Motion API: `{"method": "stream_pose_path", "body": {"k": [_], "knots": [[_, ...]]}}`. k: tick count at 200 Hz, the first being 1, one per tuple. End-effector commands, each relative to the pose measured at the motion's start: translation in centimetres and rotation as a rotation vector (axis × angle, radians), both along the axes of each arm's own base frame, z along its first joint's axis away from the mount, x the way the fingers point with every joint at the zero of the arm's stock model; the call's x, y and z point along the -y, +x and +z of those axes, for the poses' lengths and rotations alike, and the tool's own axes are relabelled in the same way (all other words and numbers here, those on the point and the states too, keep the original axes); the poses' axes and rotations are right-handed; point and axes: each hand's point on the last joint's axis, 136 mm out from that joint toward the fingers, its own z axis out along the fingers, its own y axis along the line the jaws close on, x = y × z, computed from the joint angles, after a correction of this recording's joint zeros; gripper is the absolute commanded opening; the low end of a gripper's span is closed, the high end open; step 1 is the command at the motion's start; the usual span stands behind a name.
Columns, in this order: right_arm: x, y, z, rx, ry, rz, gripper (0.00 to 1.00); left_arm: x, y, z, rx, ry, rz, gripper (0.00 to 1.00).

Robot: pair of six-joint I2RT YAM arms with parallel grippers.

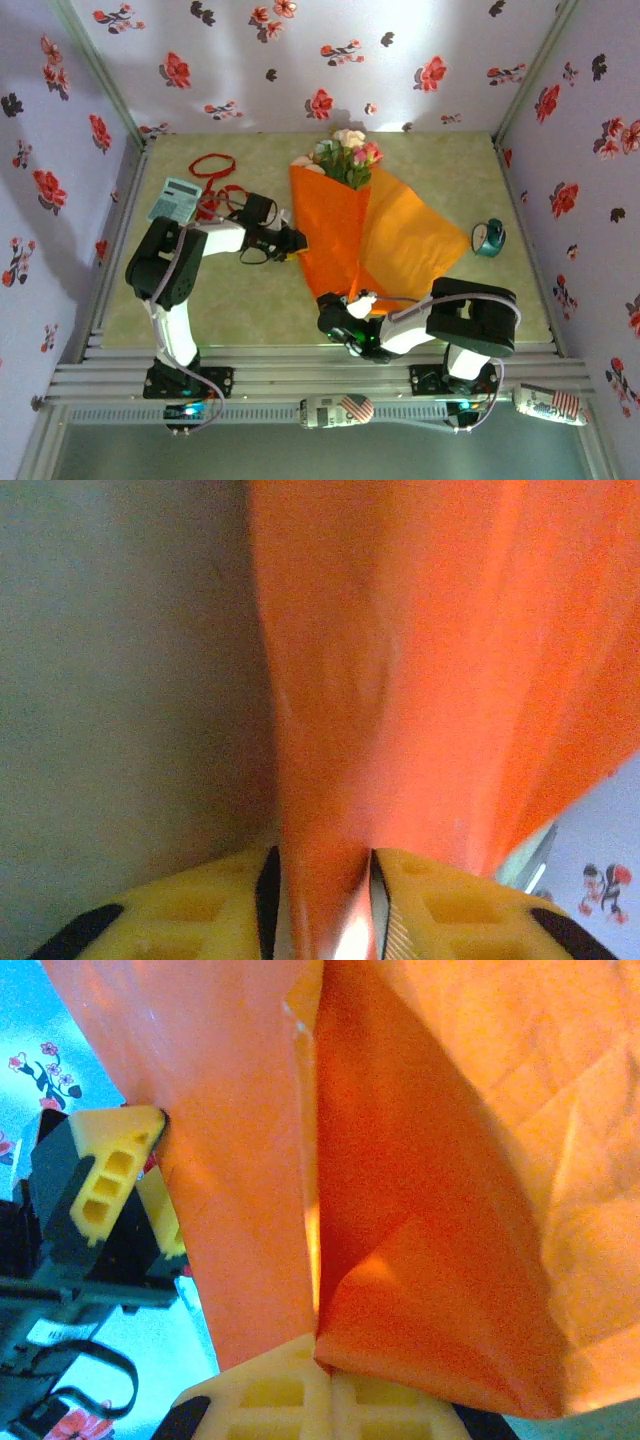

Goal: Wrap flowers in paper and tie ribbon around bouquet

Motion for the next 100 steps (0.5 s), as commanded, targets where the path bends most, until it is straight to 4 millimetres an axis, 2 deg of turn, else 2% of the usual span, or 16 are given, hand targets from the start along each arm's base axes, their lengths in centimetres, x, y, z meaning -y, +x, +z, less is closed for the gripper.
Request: {"method": "stream_pose_path", "body": {"k": [1, 19, 36, 63, 79, 100], "knots": [[0.3, -0.5, -1.2, -0.295, 0.379, -0.293, 0.0, 0.3, 3.4, 0.3, 0.078, -0.014, 0.054, 0.32], [0.4, -0.6, -1.3, -0.301, 0.375, -0.291, 0.0, 0.5, 5.0, 0.2, 0.092, -0.022, 0.073, 0.22], [0.5, -0.8, -1.3, -0.307, 0.371, -0.291, 0.0, 0.5, 6.4, 0.3, 0.107, -0.029, 0.092, 0.0], [0.8, -0.9, -1.5, -0.313, 0.362, -0.293, 0.0, 0.0, 8.1, 0.6, 0.131, -0.032, 0.128, 0.0], [0.9, -0.9, -1.5, -0.315, 0.363, -0.294, 0.0, -0.2, 8.9, 0.4, 0.132, -0.035, 0.144, 0.24], [1.0, -0.9, -1.6, -0.316, 0.366, -0.296, 0.0, -0.2, 9.9, 0.3, 0.14, -0.048, 0.165, 0.29]]}}
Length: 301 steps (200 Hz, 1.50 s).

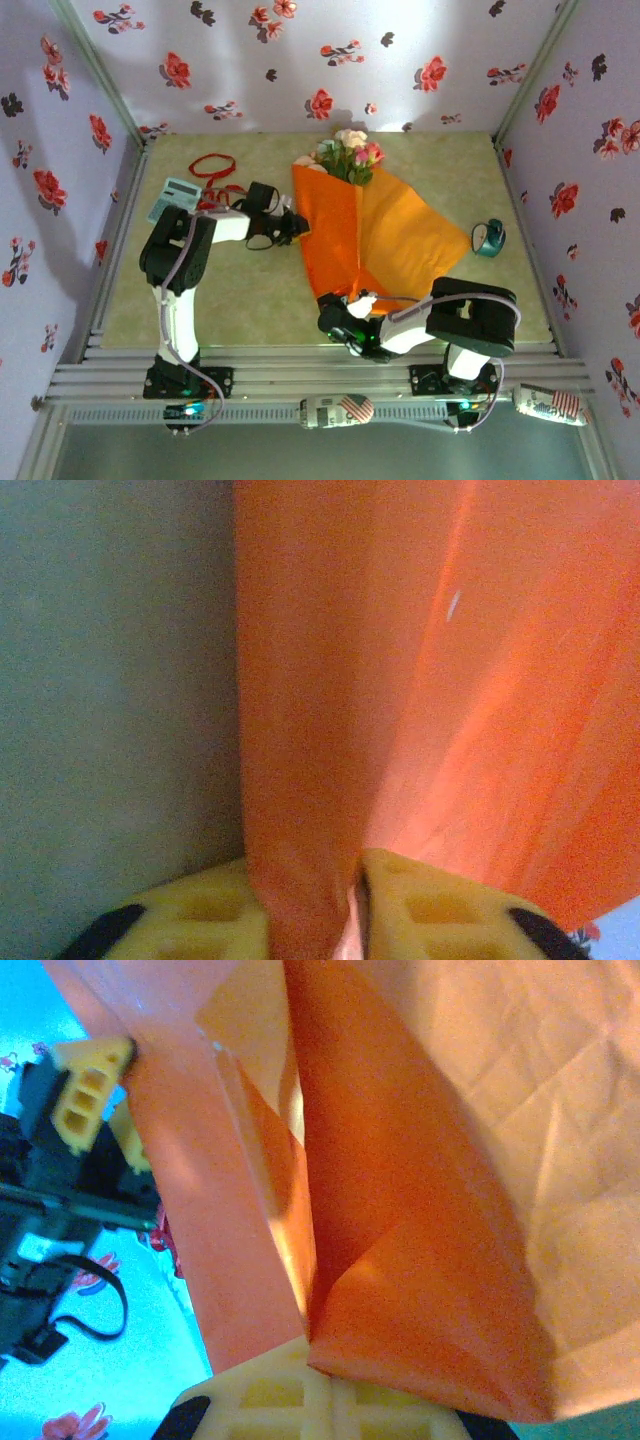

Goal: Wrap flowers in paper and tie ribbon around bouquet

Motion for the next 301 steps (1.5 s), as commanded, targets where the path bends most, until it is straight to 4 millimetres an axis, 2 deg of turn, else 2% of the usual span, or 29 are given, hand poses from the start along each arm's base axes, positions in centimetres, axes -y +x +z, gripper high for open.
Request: {"method": "stream_pose_path", "body": {"k": [1, 12, 23, 30, 73, 84, 97, 108, 117, 128, 169, 175, 180, 197, 205, 215, 254, 264, 277, 291, 301], "knots": [[0.9, -1.0, -1.3, -0.307, 0.374, -0.301, 0.0, -1.2, 4.0, 0.1, 0.088, 0.003, 0.089, 0.29], [1.0, -1.0, -1.3, -0.307, 0.375, -0.301, 0.0, -1.2, 4.5, 0.0, 0.092, -0.003, 0.099, 0.23], [1.2, -1.0, -1.4, -0.309, 0.372, -0.303, 0.0, -1.1, 5.1, 0.0, 0.099, -0.013, 0.11, 0.11], [1.2, -1.1, -1.4, -0.31, 0.372, -0.303, 0.0, -1.0, 5.4, -0.1, 0.101, -0.018, 0.115, 0.0], [1.7, -1.2, -1.4, -0.313, 0.364, -0.304, 0.0, -1.3, 7.6, 0.4, 0.131, -0.03, 0.155, 0.0], [1.6, -1.3, -1.4, -0.318, 0.364, -0.299, 0.0, -1.4, 8.3, 0.4, 0.135, -0.034, 0.169, 0.19], [1.5, -1.4, -1.5, -0.323, 0.362, -0.293, 0.0, -1.5, 9.0, 0.3, 0.134, -0.042, 0.184, 0.24], [1.4, -1.4, -1.5, -0.323, 0.367, -0.292, 0.0, -1.3, 9.6, 0.2, 0.137, -0.047, 0.188, 0.24], [1.5, -1.4, -1.6, -0.324, 0.368, -0.293, 0.0, -1.3, 10.2, 0.1, 0.139, -0.05, 0.192, 0.19], [1.5, -1.4, -1.7, -0.325, 0.368, -0.293, 0.0, -1.3, 10.8, 0.0, 0.143, -0.056, 0.197, 0.0], [1.6, -1.6, -1.8, -0.332, 0.362, -0.286, 0.0, -2.5, 12.8, 0.1, 0.159, -0.063, 0.249, 0.0], [1.6, -1.6, -1.8, -0.333, 0.361, -0.286, 0.0, -2.7, 13.2, 0.2, 0.161, -0.067, 0.256, 0.12], [1.6, -1.6, -1.8, -0.333, 0.362, -0.285, 0.0, -2.7, 13.4, 0.2, 0.161, -0.069, 0.258, 0.18], [1.5, -1.6, -1.8, -0.335, 0.364, -0.284, 0.0, -2.6, 14.2, 0.1, 0.162, -0.073, 0.257, 0.23], [1.5, -1.6, -1.8, -0.335, 0.365, -0.284, 0.0, -2.5, 14.5, -0.2, 0.158, -0.074, 0.257, 0.2], [1.4, -1.6, -1.8, -0.335, 0.368, -0.282, 0.0, -2.4, 14.9, -0.5, 0.15, -0.083, 0.257, 0.0], [1.4, -1.6, -1.8, -0.338, 0.367, -0.282, 0.0, -3.4, 16.7, -0.6, 0.157, -0.097, 0.3, 0.0], [1.5, -1.6, -1.9, -0.339, 0.366, -0.283, 0.0, -3.5, 17.3, -0.3, 0.163, -0.103, 0.308, 0.17], [1.4, -1.7, -2.0, -0.341, 0.366, -0.282, 0.0, -3.5, 17.8, -0.2, 0.166, -0.101, 0.304, 0.23], [1.4, -1.5, -2.0, -0.334, 0.375, -0.285, 0.0, -3.4, 18.4, -0.3, 0.164, -0.097, 0.296, 0.19], [1.3, -1.5, -2.1, -0.331, 0.379, -0.285, 0.0, -3.4, 18.7, -0.4, 0.16, -0.1, 0.299, 0.03]]}}
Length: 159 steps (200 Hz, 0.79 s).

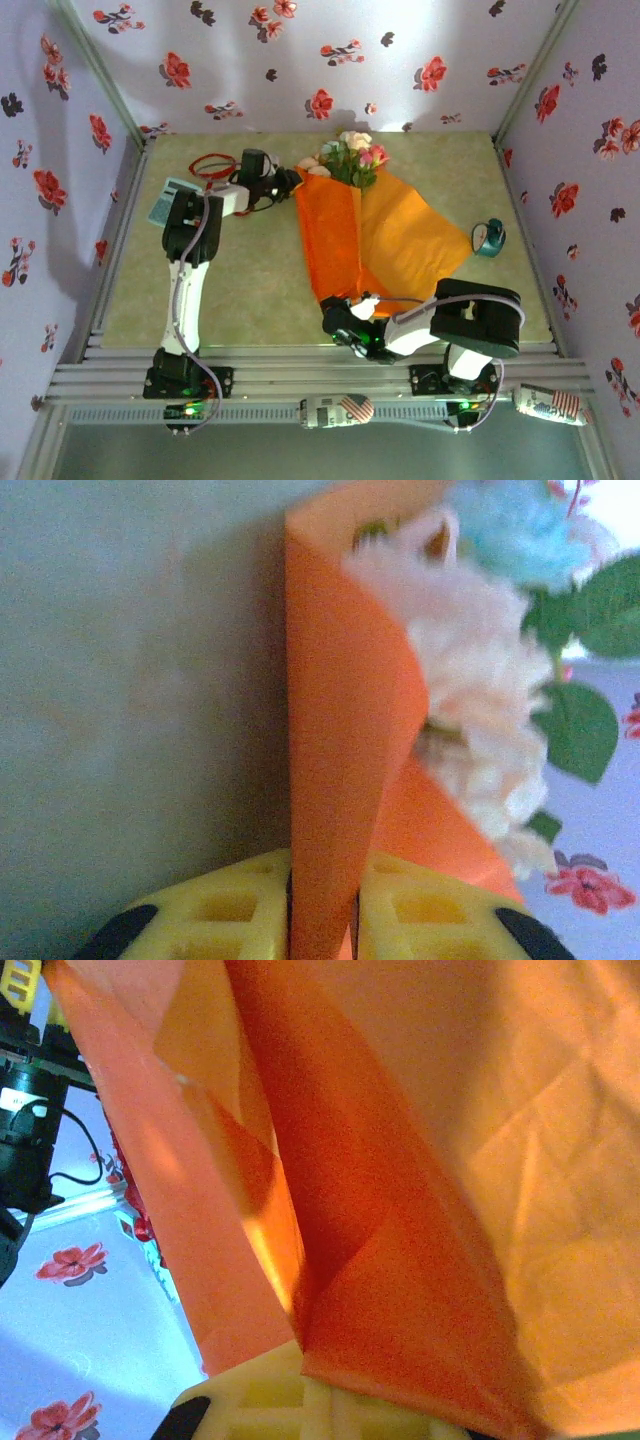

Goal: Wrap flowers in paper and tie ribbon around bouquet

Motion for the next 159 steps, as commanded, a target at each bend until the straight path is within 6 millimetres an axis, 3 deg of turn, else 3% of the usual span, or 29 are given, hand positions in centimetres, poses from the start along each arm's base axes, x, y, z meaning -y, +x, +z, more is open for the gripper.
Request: {"method": "stream_pose_path", "body": {"k": [1, 41, 50, 56, 61, 70, 109, 129, 134, 146, 159], "knots": [[0.7, -0.7, -1.6, -0.314, 0.371, -0.32, 0.0, -1.9, 2.3, -1.4, 0.009, 0.031, 0.064, 0.0], [0.8, -0.6, -1.7, -0.316, 0.374, -0.326, 0.0, -2.3, 3.5, -1.1, 0.019, 0.025, 0.082, 0.0], [0.8, -0.6, -1.6, -0.315, 0.375, -0.327, 0.0, -2.6, 3.8, -1.0, 0.02, 0.023, 0.089, 0.17], [0.9, -0.6, -1.7, -0.316, 0.375, -0.329, 0.0, -2.7, 4.1, -1.0, 0.02, 0.021, 0.095, 0.2], [0.8, -0.6, -1.7, -0.318, 0.373, -0.328, 0.0, -2.8, 4.3, -1.0, 0.019, 0.021, 0.096, 0.17], [0.8, -0.6, -1.7, -0.318, 0.374, -0.329, 0.0, -2.8, 4.6, -0.9, 0.02, 0.022, 0.098, 0.0], [0.7, -0.7, -2.0, -0.337, 0.355, -0.309, 0.0, -3.7, 5.3, -0.5, 0.022, 0.025, 0.118, 0.0], [1.0, -1.0, -1.8, -0.36, 0.304, -0.281, 0.34, -4.2, 5.3, 0.0, 0.027, 0.034, 0.127, 0.0], [1.3, -1.0, -1.6, -0.365, 0.276, -0.272, 0.41, -4.4, 5.3, 0.2, 0.027, 0.04, 0.127, 0.08], [2.5, -1.2, -0.6, -0.381, 0.163, -0.234, 0.49, -4.8, 5.1, 0.7, 0.03, 0.05, 0.134, 0.2], [5.0, -1.1, 1.9, -0.38, -0.014, -0.201, 0.57, -5.7, 4.8, 1.5, 0.034, 0.076, 0.165, 0.31]]}}
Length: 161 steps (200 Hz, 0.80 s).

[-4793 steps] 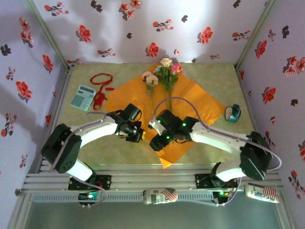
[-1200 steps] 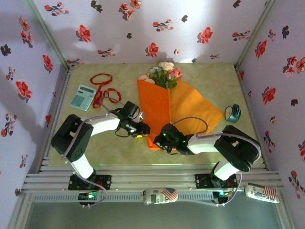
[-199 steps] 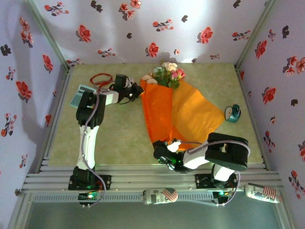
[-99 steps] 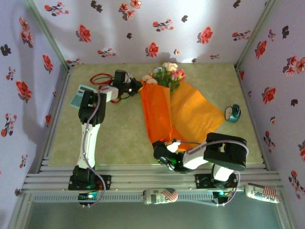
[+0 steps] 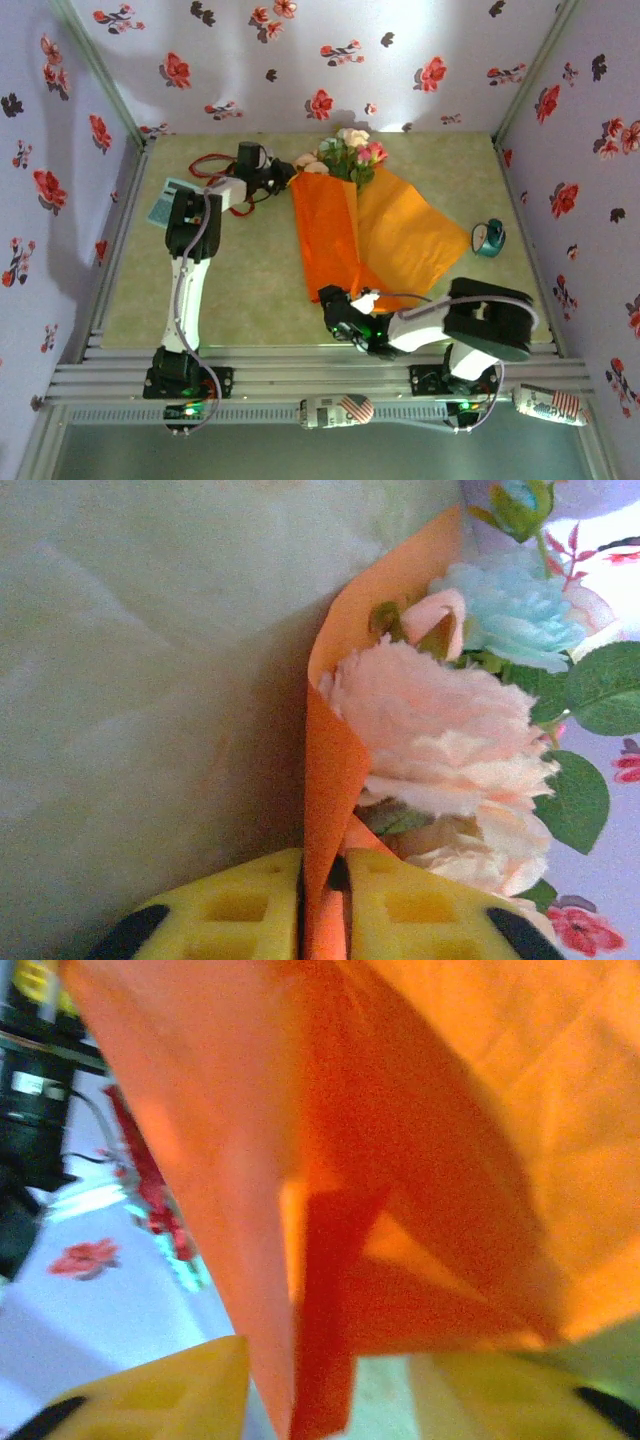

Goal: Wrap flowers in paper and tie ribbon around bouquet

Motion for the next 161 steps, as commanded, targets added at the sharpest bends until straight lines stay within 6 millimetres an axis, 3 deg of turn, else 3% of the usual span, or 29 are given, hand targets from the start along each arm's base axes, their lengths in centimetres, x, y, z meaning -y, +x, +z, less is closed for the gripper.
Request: {"method": "stream_pose_path", "body": {"k": [1, 25, 43, 63, 83, 120, 140, 161], "knots": [[4.9, -1.4, 0.5, -0.317, -0.042, -0.219, 0.57, -4.2, 1.4, 1.5, 0.043, 0.088, 0.12, 0.32], [9.5, -0.8, 4.9, -0.302, -0.325, -0.139, 0.64, -6.6, 0.2, 3.8, 0.044, 0.183, 0.186, 0.44], [10.5, -1.3, 6.1, -0.327, -0.403, -0.082, 0.7, -7.7, -1.5, 5.5, 0.031, 0.23, 0.227, 0.45], [12.0, 0.4, 7.0, -0.284, -0.467, -0.045, 0.69, -7.6, -4.5, 7.5, 0.012, 0.246, 0.2, 0.41], [14.5, 2.8, 6.9, -0.293, -0.553, 0.049, 0.66, -4.0, -9.5, 8.8, -0.051, 0.197, 0.051, 0.35], [20.5, 4.9, 5.9, -0.342, -0.592, 0.145, 0.6, 5.0, -23.7, 7.7, -0.252, 0.208, -0.359, 0.19], [23.4, 5.3, 4.4, -0.39, -0.59, 0.158, 0.6, 7.0, -29.5, 5.6, -0.334, 0.272, -0.499, 0.08], [23.9, 6.2, 2.7, -0.414, -0.565, 0.221, 0.59, 8.5, -33.4, 3.6, -0.409, 0.281, -0.589, 0.06]]}}
